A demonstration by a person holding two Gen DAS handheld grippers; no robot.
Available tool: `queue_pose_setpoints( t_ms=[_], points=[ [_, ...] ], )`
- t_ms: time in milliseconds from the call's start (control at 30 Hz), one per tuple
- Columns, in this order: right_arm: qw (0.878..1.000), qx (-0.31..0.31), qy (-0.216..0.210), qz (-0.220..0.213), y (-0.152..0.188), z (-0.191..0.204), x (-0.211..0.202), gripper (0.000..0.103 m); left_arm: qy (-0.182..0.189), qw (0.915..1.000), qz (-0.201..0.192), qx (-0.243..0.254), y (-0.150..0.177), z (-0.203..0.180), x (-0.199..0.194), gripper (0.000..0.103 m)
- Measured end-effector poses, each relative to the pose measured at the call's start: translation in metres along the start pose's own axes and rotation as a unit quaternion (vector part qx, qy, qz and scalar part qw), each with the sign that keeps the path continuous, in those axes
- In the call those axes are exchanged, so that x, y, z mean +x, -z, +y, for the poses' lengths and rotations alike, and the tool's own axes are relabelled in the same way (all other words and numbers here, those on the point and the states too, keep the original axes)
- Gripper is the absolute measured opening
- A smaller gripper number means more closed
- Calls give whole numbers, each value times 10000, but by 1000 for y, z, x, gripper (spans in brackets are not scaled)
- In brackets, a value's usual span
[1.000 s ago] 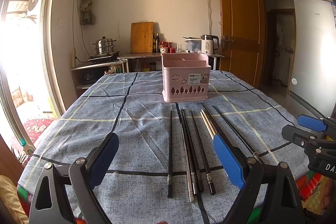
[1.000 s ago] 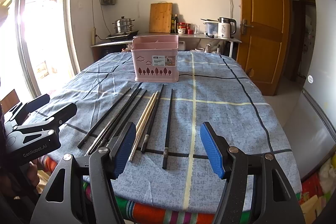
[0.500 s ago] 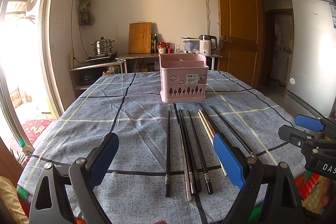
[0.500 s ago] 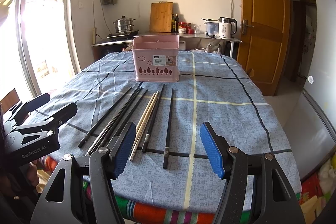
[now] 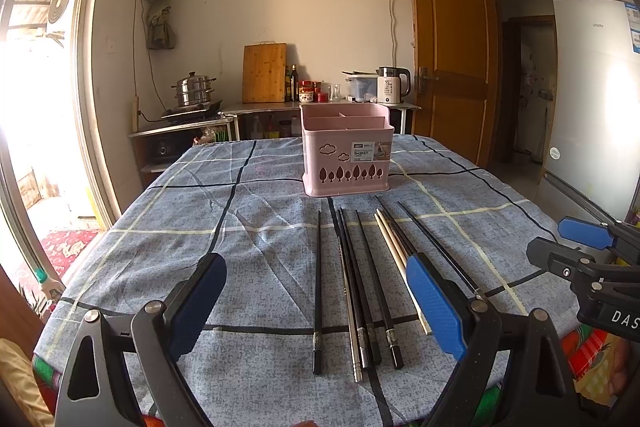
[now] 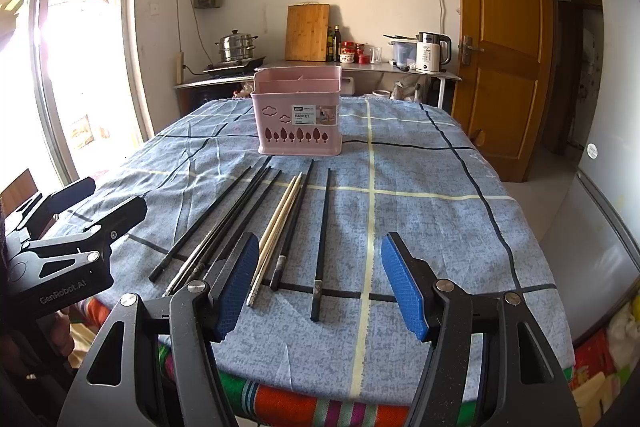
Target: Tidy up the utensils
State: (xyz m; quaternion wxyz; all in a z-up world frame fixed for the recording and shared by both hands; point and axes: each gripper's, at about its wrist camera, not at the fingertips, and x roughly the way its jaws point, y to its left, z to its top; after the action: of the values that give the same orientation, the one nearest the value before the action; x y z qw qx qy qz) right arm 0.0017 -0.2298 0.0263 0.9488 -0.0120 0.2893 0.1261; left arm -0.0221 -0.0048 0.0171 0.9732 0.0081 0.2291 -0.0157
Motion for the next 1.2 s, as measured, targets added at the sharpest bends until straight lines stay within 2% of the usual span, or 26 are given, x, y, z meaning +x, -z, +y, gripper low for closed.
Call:
queue_pose_setpoints(
  t_ms=[1200],
  points=[
    [10000,1,0,28,2,0,1,64,22,10000,70,-28,4,2,5,92]
  ],
)
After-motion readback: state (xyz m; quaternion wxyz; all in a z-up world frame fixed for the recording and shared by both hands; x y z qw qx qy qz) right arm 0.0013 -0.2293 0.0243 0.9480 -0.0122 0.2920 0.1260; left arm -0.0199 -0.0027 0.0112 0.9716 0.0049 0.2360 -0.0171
